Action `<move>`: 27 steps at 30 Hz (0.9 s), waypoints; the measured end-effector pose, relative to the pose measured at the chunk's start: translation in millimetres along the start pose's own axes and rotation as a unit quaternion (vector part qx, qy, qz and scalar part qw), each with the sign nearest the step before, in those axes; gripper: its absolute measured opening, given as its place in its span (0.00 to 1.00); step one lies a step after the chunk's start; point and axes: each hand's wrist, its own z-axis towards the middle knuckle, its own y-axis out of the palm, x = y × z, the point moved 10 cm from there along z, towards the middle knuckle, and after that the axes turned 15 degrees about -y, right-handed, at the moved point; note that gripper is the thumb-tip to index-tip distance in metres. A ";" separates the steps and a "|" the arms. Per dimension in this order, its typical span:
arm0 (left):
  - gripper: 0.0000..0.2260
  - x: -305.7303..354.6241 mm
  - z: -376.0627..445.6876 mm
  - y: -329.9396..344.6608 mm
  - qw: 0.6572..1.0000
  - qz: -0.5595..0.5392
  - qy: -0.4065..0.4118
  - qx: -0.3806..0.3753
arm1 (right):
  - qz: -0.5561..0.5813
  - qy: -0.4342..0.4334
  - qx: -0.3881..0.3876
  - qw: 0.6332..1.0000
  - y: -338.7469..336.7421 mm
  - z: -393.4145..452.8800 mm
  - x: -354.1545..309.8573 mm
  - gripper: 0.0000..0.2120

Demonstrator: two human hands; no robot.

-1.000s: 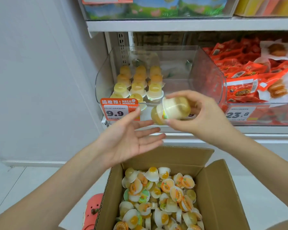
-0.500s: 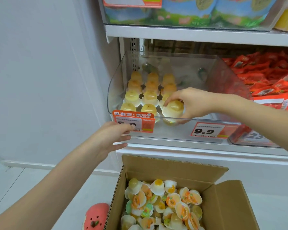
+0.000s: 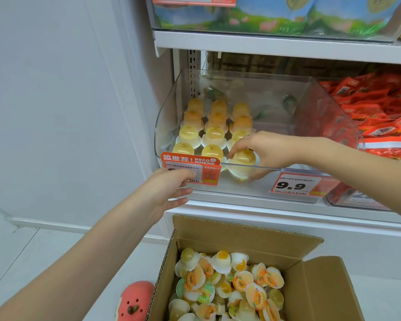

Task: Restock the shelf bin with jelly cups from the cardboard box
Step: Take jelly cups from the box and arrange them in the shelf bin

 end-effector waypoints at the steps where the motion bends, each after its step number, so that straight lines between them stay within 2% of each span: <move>1: 0.03 0.1 0.2 0.4 1.000 -0.001 0.000 0.001 | 0.006 -0.003 0.000 1.000 0.5 -0.3 0.2 0.32; 12: 0.04 0.7 -1.3 0.1 1.000 -0.006 0.007 0.005 | 0.109 0.006 0.016 0.994 -3.7 -8.9 5.4 0.32; 14: 0.04 0.4 -3.7 1.5 1.000 -0.009 0.010 0.002 | 0.123 0.010 0.070 0.990 -22.4 -23.0 1.5 0.29; 18: 0.06 -7.4 -13.4 10.5 0.999 -0.032 0.039 0.000 | 0.121 0.015 0.292 0.949 -58.9 -86.8 -26.4 0.17; 20: 0.04 -16.5 -17.2 24.4 0.998 -0.004 0.057 -0.011 | 0.135 0.018 0.337 0.932 -47.4 -116.0 -44.9 0.12; 24: 0.02 -48.0 0.6 44.5 0.986 0.137 0.085 0.030 | 0.264 0.068 0.305 0.913 29.5 -137.0 -44.4 0.12; 26: 0.03 -73.5 19.8 55.5 0.961 0.244 0.119 0.043 | 0.306 0.100 0.232 0.918 86.1 -135.3 -37.7 0.12; 27: 0.02 -92.4 30.5 62.3 0.938 0.320 0.128 0.040 | 0.318 0.115 0.188 0.922 117.7 -134.2 -34.2 0.12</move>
